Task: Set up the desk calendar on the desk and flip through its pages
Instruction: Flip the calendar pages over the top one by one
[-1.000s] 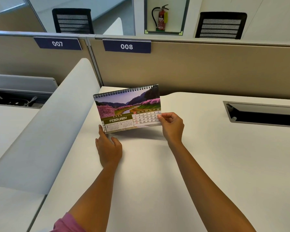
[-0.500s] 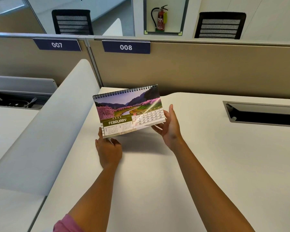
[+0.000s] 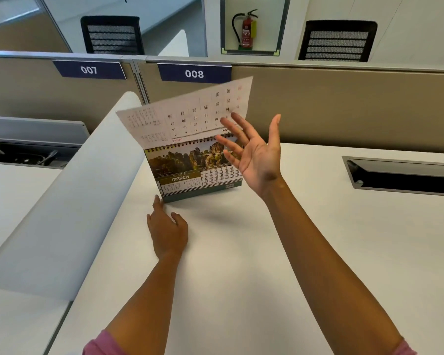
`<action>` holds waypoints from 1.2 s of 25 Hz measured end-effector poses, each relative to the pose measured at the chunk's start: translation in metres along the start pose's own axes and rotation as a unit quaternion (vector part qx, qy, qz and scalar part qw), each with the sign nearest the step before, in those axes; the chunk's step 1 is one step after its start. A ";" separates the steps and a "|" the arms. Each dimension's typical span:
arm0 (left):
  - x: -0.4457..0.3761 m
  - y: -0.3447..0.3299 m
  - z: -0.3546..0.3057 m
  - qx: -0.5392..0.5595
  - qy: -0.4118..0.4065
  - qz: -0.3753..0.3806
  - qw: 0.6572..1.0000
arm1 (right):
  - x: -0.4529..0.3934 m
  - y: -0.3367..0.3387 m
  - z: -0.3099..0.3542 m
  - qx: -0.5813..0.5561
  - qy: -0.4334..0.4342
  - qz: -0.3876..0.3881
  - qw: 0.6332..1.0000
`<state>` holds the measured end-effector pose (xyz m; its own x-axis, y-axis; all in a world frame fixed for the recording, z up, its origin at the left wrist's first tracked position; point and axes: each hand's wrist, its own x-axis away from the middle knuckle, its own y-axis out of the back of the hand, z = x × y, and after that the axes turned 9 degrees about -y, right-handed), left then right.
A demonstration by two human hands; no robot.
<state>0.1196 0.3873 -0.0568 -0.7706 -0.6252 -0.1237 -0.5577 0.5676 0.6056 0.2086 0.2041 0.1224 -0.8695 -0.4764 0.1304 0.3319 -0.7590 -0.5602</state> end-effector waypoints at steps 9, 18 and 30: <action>0.002 0.001 -0.001 -0.013 -0.032 -0.010 0.999 | -0.024 0.007 0.006 0.025 0.021 -0.099 0.995; 0.002 0.001 0.000 -0.012 -0.030 -0.008 0.999 | -0.022 0.049 -0.065 0.154 -0.040 -0.322 0.933; 0.001 0.001 -0.001 -0.015 -0.042 -0.008 0.999 | -0.021 0.056 -0.089 0.344 -0.068 -0.317 0.881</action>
<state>0.1180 0.3869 -0.0554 -0.7851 -0.5865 -0.1989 -0.5624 0.5407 0.6256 0.2132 0.2115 0.0150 -0.9233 0.1274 0.3623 -0.0214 -0.9590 0.2827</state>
